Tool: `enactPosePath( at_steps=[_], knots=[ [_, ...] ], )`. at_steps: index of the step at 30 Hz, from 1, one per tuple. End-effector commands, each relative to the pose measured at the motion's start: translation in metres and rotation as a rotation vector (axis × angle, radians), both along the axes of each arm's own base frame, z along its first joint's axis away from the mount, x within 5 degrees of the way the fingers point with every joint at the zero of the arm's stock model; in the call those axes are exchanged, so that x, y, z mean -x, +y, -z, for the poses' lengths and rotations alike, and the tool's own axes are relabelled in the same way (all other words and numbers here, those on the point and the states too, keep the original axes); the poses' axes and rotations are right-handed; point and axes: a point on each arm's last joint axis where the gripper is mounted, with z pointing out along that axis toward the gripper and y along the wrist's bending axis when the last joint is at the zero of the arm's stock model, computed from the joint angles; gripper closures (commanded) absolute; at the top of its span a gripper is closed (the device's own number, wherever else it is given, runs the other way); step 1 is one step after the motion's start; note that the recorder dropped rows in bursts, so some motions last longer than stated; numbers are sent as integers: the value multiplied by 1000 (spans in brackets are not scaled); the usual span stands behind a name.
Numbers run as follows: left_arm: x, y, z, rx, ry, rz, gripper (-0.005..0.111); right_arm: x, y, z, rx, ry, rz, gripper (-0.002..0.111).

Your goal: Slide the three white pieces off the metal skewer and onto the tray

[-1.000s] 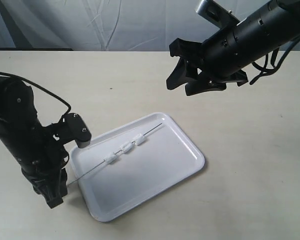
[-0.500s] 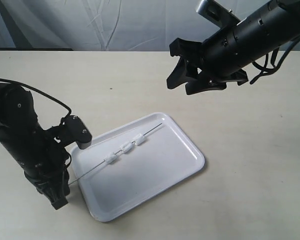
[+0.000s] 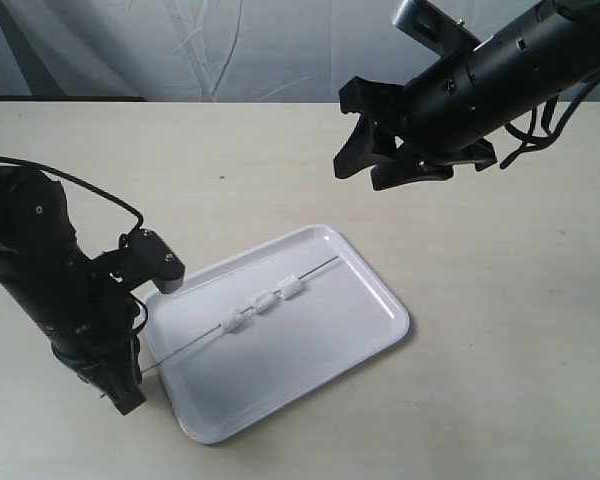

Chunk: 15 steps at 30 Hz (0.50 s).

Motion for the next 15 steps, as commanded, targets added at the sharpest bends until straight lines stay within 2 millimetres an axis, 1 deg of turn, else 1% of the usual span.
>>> enactPosePath(
  at_steps=[1, 3, 6, 9, 12, 15],
  knots=[
    [5, -1, 0, -10, 49, -96, 107, 3, -2, 10, 19, 15, -2, 61],
    [7, 0, -4, -15, 64, -126, 107, 6, -4, 20, 35, 19, 10, 61],
    [9, 1, -15, -13, 52, -205, 107, 12, -9, 42, 51, 29, 73, 61],
    [15, 3, -29, 25, 25, -262, 107, 23, -7, 60, -8, 41, 92, 61],
    [26, 5, -43, 84, -7, -299, 107, 33, -3, 69, -121, 48, 86, 61],
    [41, 7, -54, 157, -17, -341, 107, 38, 0, 72, -220, 34, 103, 61]
  ],
)
